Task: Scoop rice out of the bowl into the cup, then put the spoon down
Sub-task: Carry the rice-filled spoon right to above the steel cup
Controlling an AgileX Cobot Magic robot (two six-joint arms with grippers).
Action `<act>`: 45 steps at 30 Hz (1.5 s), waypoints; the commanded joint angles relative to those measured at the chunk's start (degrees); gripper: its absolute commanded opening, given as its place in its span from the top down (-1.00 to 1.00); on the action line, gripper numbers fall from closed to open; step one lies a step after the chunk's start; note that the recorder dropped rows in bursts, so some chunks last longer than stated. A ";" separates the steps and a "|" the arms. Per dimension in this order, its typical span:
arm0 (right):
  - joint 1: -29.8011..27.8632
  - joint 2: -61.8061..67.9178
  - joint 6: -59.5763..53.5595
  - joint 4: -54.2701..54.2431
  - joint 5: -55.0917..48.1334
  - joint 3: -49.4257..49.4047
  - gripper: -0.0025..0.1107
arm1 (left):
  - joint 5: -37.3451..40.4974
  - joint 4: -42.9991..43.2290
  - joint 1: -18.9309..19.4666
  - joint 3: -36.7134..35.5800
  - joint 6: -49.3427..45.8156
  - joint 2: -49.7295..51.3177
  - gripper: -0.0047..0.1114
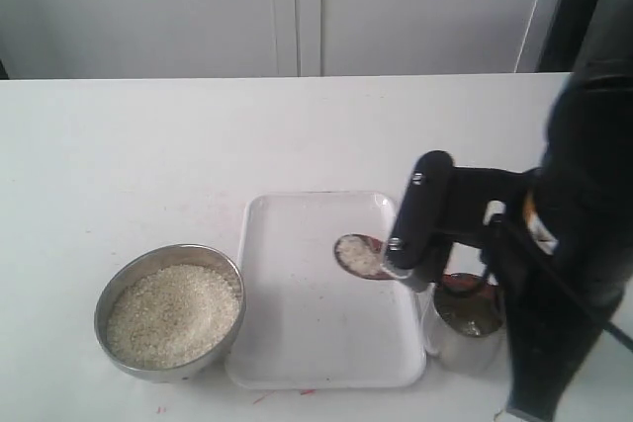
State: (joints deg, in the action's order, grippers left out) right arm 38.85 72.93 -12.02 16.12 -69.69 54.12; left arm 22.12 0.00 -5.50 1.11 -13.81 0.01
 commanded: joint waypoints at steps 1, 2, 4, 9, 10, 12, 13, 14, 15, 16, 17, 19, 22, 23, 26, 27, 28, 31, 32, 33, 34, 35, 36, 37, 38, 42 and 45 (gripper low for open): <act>-4.17 -6.50 0.44 3.46 -0.27 -5.52 0.96 | 2.78 -0.32 -0.42 -0.52 0.33 -0.01 0.67; -4.80 -7.72 0.56 4.38 -0.27 -6.68 0.96 | 2.78 -0.32 -0.42 -0.52 0.33 -0.01 0.67; -6.05 -9.68 0.86 5.29 -0.27 -8.69 0.96 | 2.78 -0.32 -0.42 -0.52 0.33 -0.01 0.67; -8.21 -12.36 2.13 7.47 -0.27 -13.44 0.96 | 2.78 -0.32 -0.42 -0.52 0.33 -0.01 0.67; -8.33 -12.49 2.13 7.47 -0.27 -14.01 0.96 | 2.78 -0.32 -0.42 -0.52 0.33 -0.01 0.67; -8.54 -12.49 2.56 7.60 -0.27 -14.67 0.96 | 2.78 -0.32 -0.42 -0.52 0.33 -0.01 0.67; -8.54 -12.49 2.85 7.74 -0.27 -14.77 0.96 | 2.78 -0.32 -0.42 -0.52 0.33 -0.01 0.67; -8.54 -12.49 3.17 8.08 -0.27 -14.82 0.96 | 2.78 -0.32 -0.42 -0.52 0.33 -0.01 0.67; -8.54 -12.49 3.29 8.34 -0.27 -14.82 0.96 | 2.78 -0.32 -0.42 -0.52 0.33 -0.01 0.67; -8.54 -12.49 3.29 8.72 -0.27 -14.82 0.96 | 2.78 -0.32 -0.42 -0.52 0.33 -0.01 0.67; -8.54 -12.49 3.29 9.20 -0.27 -14.82 0.96 | 2.78 -0.32 -0.42 -0.52 0.33 -0.01 0.67; -8.54 -12.49 3.29 10.05 -0.27 -14.82 0.96 | 2.78 -0.32 -0.42 -0.52 0.33 -0.01 0.67; -8.54 -11.83 2.71 10.86 -0.27 -14.82 0.96 | 2.78 -0.32 -0.42 -0.52 0.33 -0.01 0.67; -8.54 -11.53 1.87 10.86 -0.27 -14.82 0.96 | 2.78 -0.32 -0.42 -0.52 0.33 -0.01 0.67; -8.54 -9.88 1.71 11.21 -0.27 -14.82 0.96 | 2.78 -0.32 -0.42 -0.52 0.33 -0.01 0.67; -8.54 -9.39 1.71 11.50 -0.27 -14.82 0.96 | 2.78 -0.32 -0.42 -0.52 0.33 -0.01 0.67; -8.54 -8.78 1.71 12.02 -0.27 -14.82 0.96 | 2.78 -0.32 -0.42 -0.52 0.33 -0.01 0.67; -8.54 -7.34 1.71 14.17 -0.27 -14.82 0.96 | 2.78 -0.32 -0.42 -0.52 0.33 -0.01 0.67; -8.54 -6.88 1.71 14.79 -0.27 -14.82 0.96 | 2.78 -0.32 -0.42 -0.52 0.33 -0.01 0.67; -8.54 -6.64 1.71 15.16 -0.27 -14.82 0.96 | 2.78 -0.32 -0.42 -0.52 0.33 -0.01 0.67; -8.54 -6.33 1.71 15.26 -0.27 -14.82 0.96 | 2.78 -0.32 -0.42 -0.52 0.33 -0.01 0.67; -8.54 -6.10 1.49 15.26 -0.27 -14.82 0.96 | 2.78 -0.32 -0.42 -0.52 0.33 -0.01 0.67; -8.54 -5.81 1.19 15.39 -0.27 -14.82 0.96 | 2.78 -0.32 -0.42 -0.52 0.33 -0.01 0.67; -8.54 -5.52 0.59 15.53 -0.27 -14.82 0.96 | 2.78 -0.32 -0.42 -0.52 0.33 -0.01 0.67; -8.54 -5.11 0.19 15.90 -0.27 -14.82 0.96 | 2.78 -0.32 -0.42 -0.52 0.33 -0.01 0.67; -8.54 -3.61 0.06 19.71 -0.27 -14.82 0.96 | 2.78 -0.32 -0.42 -0.52 0.33 -0.01 0.67; -8.54 -2.99 0.06 21.27 -0.27 -14.82 0.96 | 2.78 -0.32 -0.42 -0.52 0.33 -0.01 0.67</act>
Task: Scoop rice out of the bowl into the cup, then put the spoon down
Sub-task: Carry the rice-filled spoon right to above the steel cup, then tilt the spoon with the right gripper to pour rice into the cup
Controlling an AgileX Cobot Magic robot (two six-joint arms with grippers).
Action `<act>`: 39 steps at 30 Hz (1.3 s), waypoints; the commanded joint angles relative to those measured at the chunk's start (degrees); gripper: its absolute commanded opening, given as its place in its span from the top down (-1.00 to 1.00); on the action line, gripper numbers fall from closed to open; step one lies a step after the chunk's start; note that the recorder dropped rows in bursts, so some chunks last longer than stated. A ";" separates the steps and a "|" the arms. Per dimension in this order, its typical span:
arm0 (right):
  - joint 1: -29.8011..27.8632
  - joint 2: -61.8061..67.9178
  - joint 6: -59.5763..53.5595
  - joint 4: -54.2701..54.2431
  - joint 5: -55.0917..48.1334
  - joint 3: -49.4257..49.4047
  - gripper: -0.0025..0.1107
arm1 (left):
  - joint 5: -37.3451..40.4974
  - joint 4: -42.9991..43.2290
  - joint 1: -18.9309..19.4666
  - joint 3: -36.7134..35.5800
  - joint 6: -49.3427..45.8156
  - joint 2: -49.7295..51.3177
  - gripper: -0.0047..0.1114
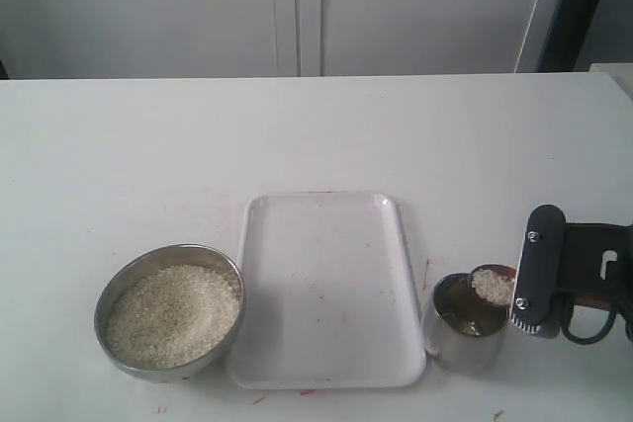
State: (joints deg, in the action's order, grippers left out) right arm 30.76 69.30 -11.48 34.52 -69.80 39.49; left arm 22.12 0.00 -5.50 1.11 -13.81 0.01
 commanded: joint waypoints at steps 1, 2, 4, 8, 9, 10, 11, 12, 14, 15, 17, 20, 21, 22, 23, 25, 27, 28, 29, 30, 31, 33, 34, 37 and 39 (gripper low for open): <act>-0.45 0.64 -0.48 2.96 -0.16 -0.09 0.96 | 2.78 -0.32 -0.42 -0.52 0.33 -0.01 0.67; -0.45 0.64 -0.48 2.96 -0.16 -0.09 0.96 | 2.78 -0.32 -0.42 -0.52 0.33 -0.01 0.67; -0.45 0.64 -1.11 2.96 -0.16 -0.09 0.96 | 2.78 -0.32 -0.42 -0.52 0.33 -0.01 0.67; -0.33 0.64 -1.72 2.96 -0.16 -0.09 0.96 | 2.78 -0.32 -0.42 -0.52 0.33 -0.01 0.67; 0.41 0.64 -1.72 2.96 -0.16 -0.09 0.96 | 2.78 -0.32 -0.42 -0.52 0.33 -0.01 0.67; 1.07 0.64 -1.81 2.99 -0.16 -0.09 0.96 | 2.78 -0.32 -0.42 -0.52 0.33 -0.01 0.67; 1.94 0.64 -1.81 3.22 -0.16 -0.09 0.96 | 2.78 -0.32 -0.42 -0.52 0.33 -0.01 0.67; 2.73 0.64 -1.81 3.65 -0.16 -0.09 0.96 | 2.78 -0.32 -0.42 -0.52 0.33 -0.01 0.67; 3.89 0.64 -1.38 5.05 -0.16 -0.09 0.96 | 2.78 -0.32 -0.42 -0.52 0.33 -0.01 0.67; 4.21 0.64 -1.16 5.98 -0.16 -0.09 0.96 | 2.78 -0.32 -0.42 -0.52 0.33 -0.01 0.67; 4.80 0.64 -1.16 7.77 -0.16 -0.09 0.96 | 2.78 -0.32 -0.42 -0.52 0.33 -0.01 0.67; 5.92 0.64 -1.16 9.69 -0.16 -0.09 0.96 | 2.78 -0.32 -0.42 -0.52 0.33 -0.01 0.67; 6.33 0.64 -1.16 9.68 -0.16 -0.09 0.96 | 2.78 -0.32 -0.42 -0.52 0.33 -0.01 0.67; 6.75 0.64 -1.16 9.68 -0.16 -0.09 0.96 | 2.78 -0.32 -0.42 -0.52 0.33 -0.01 0.67; 7.12 0.64 -1.27 9.84 -0.16 -0.09 0.96 | 2.78 -0.32 -0.42 -0.52 0.33 -0.01 0.67; 7.52 0.64 -1.27 10.44 -0.16 -0.09 0.96 | 2.78 -0.32 -0.42 -0.52 0.33 -0.01 0.67; 7.50 0.64 -1.27 10.91 -0.16 -0.09 0.96 | 2.78 -0.32 -0.42 -0.52 0.33 -0.01 0.67; 7.50 0.64 -1.27 11.02 -0.16 -0.09 0.96 | 2.78 -0.32 -0.42 -0.52 0.33 -0.01 0.67; 7.50 0.64 -1.27 11.14 -0.16 -0.09 0.96 | 2.78 -0.32 -0.42 -0.52 0.33 -0.01 0.67; 7.50 0.64 -1.27 11.41 -0.16 -0.09 0.96 | 2.78 -0.32 -0.42 -0.52 0.33 -0.01 0.67; 7.50 0.64 -1.27 11.55 -0.16 -0.09 0.96 | 2.78 -0.32 -0.42 -0.52 0.33 -0.01 0.67; 7.50 0.64 -1.60 11.79 -0.16 -0.09 0.96 | 2.78 -0.32 -0.42 -0.52 0.33 -0.01 0.67; 7.50 0.64 -1.94 11.79 -0.16 -0.09 0.96 | 2.78 -0.32 -0.42 -0.52 0.33 -0.01 0.67; 7.50 0.64 -2.36 12.98 -0.16 -0.19 0.96 | 2.78 -0.32 -0.42 -0.52 0.33 -0.01 0.67; 7.50 0.64 -2.97 14.14 -0.16 -0.19 0.96 | 2.78 -0.32 -0.42 -0.52 0.33 -0.01 0.67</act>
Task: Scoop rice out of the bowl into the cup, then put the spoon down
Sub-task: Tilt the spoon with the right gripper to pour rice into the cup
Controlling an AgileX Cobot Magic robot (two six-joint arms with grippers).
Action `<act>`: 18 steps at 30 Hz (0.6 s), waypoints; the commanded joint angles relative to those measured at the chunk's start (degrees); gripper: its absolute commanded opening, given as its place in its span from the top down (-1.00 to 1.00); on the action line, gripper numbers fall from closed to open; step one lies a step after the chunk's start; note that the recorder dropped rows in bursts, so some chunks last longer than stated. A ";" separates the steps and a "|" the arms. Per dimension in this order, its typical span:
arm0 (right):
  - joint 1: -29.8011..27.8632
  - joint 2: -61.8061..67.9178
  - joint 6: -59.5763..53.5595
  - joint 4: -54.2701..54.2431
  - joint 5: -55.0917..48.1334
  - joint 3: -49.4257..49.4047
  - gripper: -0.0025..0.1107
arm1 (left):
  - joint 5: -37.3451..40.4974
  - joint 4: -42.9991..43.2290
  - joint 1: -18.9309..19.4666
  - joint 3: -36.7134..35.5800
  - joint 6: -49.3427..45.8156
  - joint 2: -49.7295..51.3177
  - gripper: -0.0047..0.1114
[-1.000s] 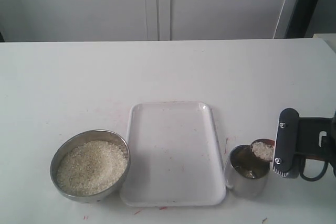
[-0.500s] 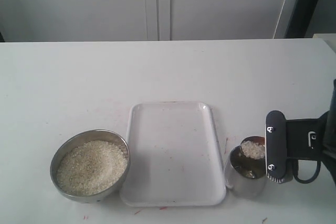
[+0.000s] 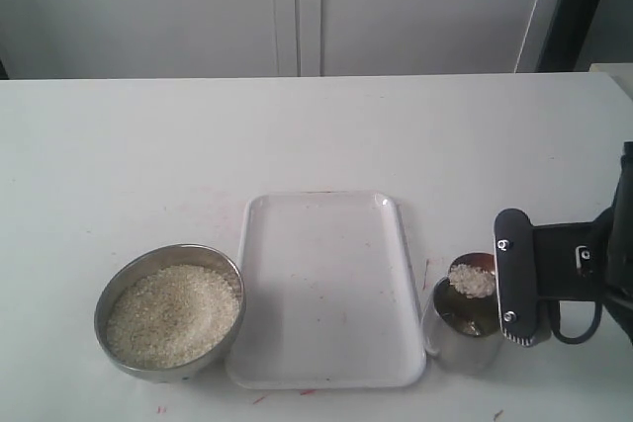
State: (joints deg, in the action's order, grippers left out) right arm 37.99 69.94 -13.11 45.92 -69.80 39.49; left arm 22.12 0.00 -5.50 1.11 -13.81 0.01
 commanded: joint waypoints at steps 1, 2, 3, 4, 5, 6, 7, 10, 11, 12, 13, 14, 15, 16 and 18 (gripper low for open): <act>0.27 -0.01 -1.76 3.01 -0.16 -0.19 0.96 | 2.78 -0.32 -0.42 -0.52 0.33 -0.01 0.67; 0.27 -0.01 -2.40 3.14 -0.16 -0.19 0.96 | 2.78 -0.32 -0.42 -0.52 0.33 -0.01 0.67; 0.27 -0.01 -3.14 3.14 -0.16 -0.19 0.96 | 2.78 -0.32 -0.42 -0.52 0.33 -0.01 0.67; 0.27 -0.01 -3.79 3.18 -0.16 -0.19 0.96 | 2.78 -0.32 -0.42 -0.52 0.33 -0.01 0.67; 0.27 -0.01 -4.46 3.40 -0.16 -0.19 0.96 | 2.78 -0.32 -0.42 -0.52 0.33 -0.01 0.67; 0.27 -0.01 -5.23 3.60 -0.16 -0.19 0.96 | 2.78 -0.32 -0.42 -0.52 0.33 -0.01 0.67; 0.27 -0.01 -5.37 4.55 -0.16 -0.19 0.96 | 2.78 -0.32 -0.42 -0.52 0.33 -0.01 0.67; 0.27 -0.01 -5.89 7.59 -0.16 -0.19 0.96 | 2.78 -0.32 -0.42 -0.52 0.33 -0.01 0.67; 0.27 -0.01 -6.68 8.01 -0.16 -0.19 0.96 | 2.78 -0.32 -0.42 -0.52 0.33 -0.01 0.67; 0.27 -0.01 -7.46 8.12 -0.16 -0.19 0.96 | 2.78 -0.32 -0.42 -0.52 0.33 -0.01 0.67; 0.27 -0.01 -7.85 8.12 -0.16 -0.19 0.96 | 2.78 -0.32 -0.42 -0.52 0.33 -0.01 0.67; 0.27 -0.01 -7.97 8.12 -0.16 -0.19 0.96 | 2.78 -0.32 -0.42 -0.52 0.33 -0.01 0.67; 0.27 -0.01 -8.14 8.27 -0.16 -0.19 0.96 | 2.78 -0.32 -0.42 -0.52 0.33 -0.01 0.67; 0.27 -0.01 -8.59 8.27 -0.16 -0.19 0.96 | 2.78 -0.32 -0.42 -0.52 0.33 -0.01 0.67; 0.27 -0.01 -9.97 8.27 -0.16 -0.19 0.96 | 2.78 -0.32 -0.42 -0.52 0.33 -0.01 0.67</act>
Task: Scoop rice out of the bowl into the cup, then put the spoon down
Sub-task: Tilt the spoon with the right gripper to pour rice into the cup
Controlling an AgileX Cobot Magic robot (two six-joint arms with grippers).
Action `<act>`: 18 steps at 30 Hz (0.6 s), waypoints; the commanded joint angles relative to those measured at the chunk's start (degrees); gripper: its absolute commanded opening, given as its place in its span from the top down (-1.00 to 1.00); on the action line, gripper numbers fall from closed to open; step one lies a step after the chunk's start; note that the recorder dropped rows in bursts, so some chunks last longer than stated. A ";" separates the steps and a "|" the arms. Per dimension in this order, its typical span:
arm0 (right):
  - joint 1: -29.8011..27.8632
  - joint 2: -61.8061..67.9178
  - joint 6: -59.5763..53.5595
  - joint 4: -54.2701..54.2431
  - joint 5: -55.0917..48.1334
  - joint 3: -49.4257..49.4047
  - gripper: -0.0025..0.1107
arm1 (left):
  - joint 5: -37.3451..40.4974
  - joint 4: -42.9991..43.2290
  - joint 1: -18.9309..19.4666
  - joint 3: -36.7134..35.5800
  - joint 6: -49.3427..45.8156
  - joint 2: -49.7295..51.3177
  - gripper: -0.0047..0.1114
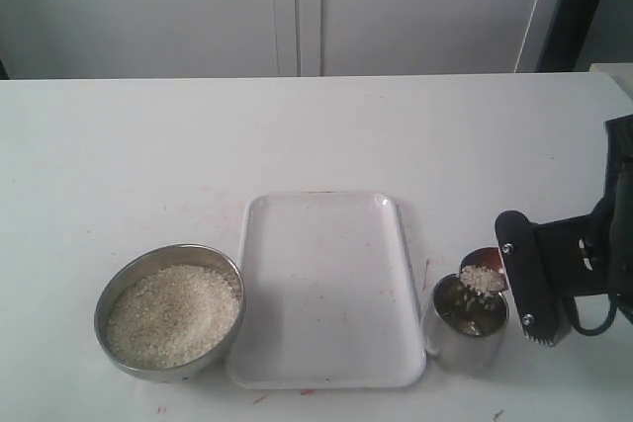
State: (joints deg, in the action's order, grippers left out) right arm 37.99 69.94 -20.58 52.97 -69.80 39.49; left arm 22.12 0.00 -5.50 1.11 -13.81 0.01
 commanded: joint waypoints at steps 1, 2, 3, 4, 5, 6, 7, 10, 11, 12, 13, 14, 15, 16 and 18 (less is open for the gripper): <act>0.27 -0.01 -3.29 1.33 -0.16 -0.19 0.96 | 2.78 -0.32 -0.42 -0.52 0.33 -0.01 0.67; 0.27 -0.01 -3.68 1.63 -0.16 -0.19 0.96 | 2.78 -0.32 -0.42 -0.52 0.33 -0.01 0.67; 0.27 -0.01 -3.81 2.07 -0.16 -0.19 0.96 | 2.78 -0.32 -0.42 -0.52 0.33 -0.01 0.67; 0.27 -0.01 -3.81 2.62 -0.16 -0.19 0.96 | 2.78 -0.32 -0.42 -0.52 0.33 -0.01 0.67; 0.27 -0.01 -3.81 3.12 -0.16 -0.19 0.96 | 2.78 -0.32 -0.42 -0.52 0.33 -0.01 0.67; 0.27 -0.01 -3.81 3.93 -0.16 -0.19 0.96 | 2.78 -0.32 -0.42 -0.52 0.33 -0.01 0.67; 0.27 -0.01 -3.81 4.64 -0.16 -0.19 0.96 | 2.78 -0.32 -0.42 -0.52 0.33 -0.01 0.67; 0.27 -0.01 -4.98 6.34 -0.16 -0.19 0.96 | 2.78 -0.32 -0.42 -0.52 0.33 -0.01 0.67; 0.27 -0.01 -4.98 6.93 -0.16 -0.19 0.96 | 2.78 -0.32 -0.42 -0.52 0.33 -0.01 0.67; 0.27 0.12 -4.98 7.34 -0.16 -0.19 0.96 | 2.78 -0.32 -0.42 -0.52 0.33 -0.01 0.67; 0.27 0.12 -4.98 7.47 -0.16 -0.19 0.96 | 2.78 -0.32 -0.42 -0.52 0.33 -0.01 0.67; 0.27 0.21 -5.13 7.46 -0.16 -0.19 0.96 | 2.78 -0.32 -0.42 -0.52 0.33 -0.01 0.67; 0.27 0.47 -5.12 7.46 -0.16 -0.19 0.96 | 2.78 -0.32 -0.42 -0.52 0.33 -0.01 0.67; 0.27 0.59 -5.12 7.46 -0.16 -0.19 0.96 | 2.78 -0.32 -0.42 -0.52 0.33 -0.01 0.67; 0.27 1.01 -5.15 7.46 -0.16 -0.19 0.96 | 2.78 -0.32 -0.42 -0.52 0.33 -0.01 0.67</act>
State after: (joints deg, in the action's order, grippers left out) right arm 38.23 70.43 -25.05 59.53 -69.70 39.49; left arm 22.12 0.00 -5.50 1.11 -13.81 0.01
